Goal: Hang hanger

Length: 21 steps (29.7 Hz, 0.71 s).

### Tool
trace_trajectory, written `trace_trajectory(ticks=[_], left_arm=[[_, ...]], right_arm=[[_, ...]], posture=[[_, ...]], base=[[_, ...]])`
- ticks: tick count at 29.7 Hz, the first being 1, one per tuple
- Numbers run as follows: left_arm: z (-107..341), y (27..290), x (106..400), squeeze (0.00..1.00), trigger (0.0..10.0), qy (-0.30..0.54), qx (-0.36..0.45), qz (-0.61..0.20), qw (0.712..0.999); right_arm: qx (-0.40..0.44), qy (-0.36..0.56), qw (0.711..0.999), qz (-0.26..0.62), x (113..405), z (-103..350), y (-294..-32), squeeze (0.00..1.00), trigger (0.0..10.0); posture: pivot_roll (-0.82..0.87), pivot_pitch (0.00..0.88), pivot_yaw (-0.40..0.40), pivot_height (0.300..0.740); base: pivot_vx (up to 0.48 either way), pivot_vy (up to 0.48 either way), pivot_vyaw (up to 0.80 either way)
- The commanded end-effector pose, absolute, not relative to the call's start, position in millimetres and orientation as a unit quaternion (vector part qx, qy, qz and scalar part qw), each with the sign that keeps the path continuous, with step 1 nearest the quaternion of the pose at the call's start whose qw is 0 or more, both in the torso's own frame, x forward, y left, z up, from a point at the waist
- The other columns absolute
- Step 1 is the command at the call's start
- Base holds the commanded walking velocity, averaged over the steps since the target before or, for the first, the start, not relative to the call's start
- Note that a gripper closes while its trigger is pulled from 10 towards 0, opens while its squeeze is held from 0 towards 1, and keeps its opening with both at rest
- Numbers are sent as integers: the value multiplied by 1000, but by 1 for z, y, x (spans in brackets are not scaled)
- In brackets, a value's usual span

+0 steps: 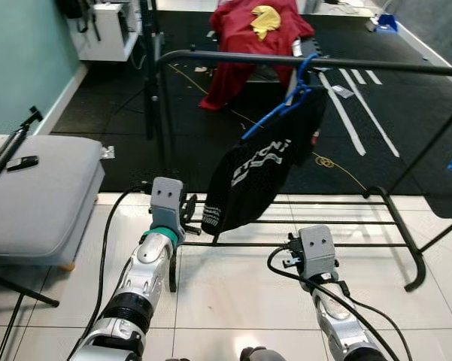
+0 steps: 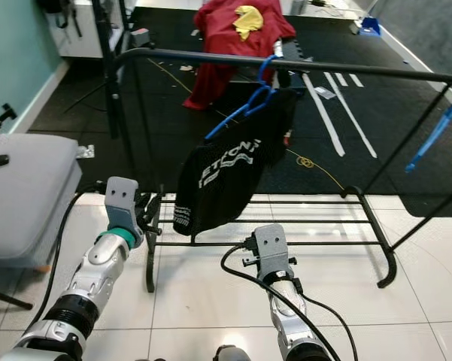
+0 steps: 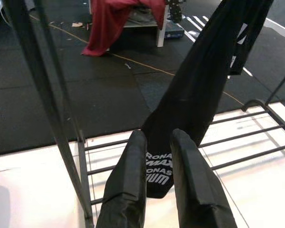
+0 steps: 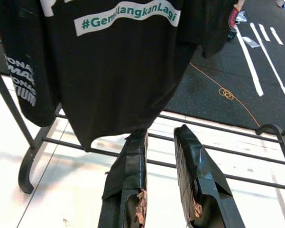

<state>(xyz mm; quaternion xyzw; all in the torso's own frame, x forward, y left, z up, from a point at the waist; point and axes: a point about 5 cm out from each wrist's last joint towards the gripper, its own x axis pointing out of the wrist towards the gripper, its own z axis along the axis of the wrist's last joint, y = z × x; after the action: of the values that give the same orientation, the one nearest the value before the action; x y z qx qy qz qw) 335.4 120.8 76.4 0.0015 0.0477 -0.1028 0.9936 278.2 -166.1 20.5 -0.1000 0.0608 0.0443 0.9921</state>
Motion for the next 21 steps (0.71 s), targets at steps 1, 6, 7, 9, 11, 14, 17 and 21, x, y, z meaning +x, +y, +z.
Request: trace_trajectory(ticks=[1, 6, 7, 9, 11, 14, 17, 21], left_arm=[[72, 134, 330, 0, 10000, 55, 23, -92, 994], [68, 155, 318, 0, 10000, 47, 33, -79, 995], [68, 155, 318, 0, 10000, 47, 33, -79, 995], [62, 159, 310, 0, 10000, 51, 38, -93, 994], [62, 159, 310, 0, 10000, 51, 38, -93, 994], [58, 159, 307, 0, 10000, 58, 39, -102, 992], [54, 158, 309, 0, 10000, 69, 38, -101, 992], [59, 144, 318, 0, 10000, 67, 40, -126, 989]], right_arm=[[-100, 70, 990, 65, 277, 17, -162, 0, 10000], [-129, 67, 984, 108, 284, 21, -156, 0, 10000], [-129, 67, 984, 108, 284, 21, -156, 0, 10000], [-136, 54, 984, 101, 292, 29, -159, 0, 10000], [-136, 54, 984, 101, 292, 29, -159, 0, 10000], [-135, 42, 984, 107, 296, 35, -157, 0, 10000], [-141, 30, 980, 134, 294, 37, -149, 0, 10000], [-123, 16, 983, 137, 288, 36, -145, 0, 10000]], posture=[[-44, 15, -25, 740], [-30, 24, -36, 740], [-30, 24, -36, 740], [-39, 12, -35, 740], [-39, 12, -35, 740], [-64, 4, -23, 740], [-94, 4, -9, 740], [-101, 0, 2, 740]], base=[[0, 0, 0], [0, 0, 0], [0, 0, 0], [0, 0, 0], [0, 0, 0], [0, 0, 0], [0, 0, 0], [0, 0, 0]])
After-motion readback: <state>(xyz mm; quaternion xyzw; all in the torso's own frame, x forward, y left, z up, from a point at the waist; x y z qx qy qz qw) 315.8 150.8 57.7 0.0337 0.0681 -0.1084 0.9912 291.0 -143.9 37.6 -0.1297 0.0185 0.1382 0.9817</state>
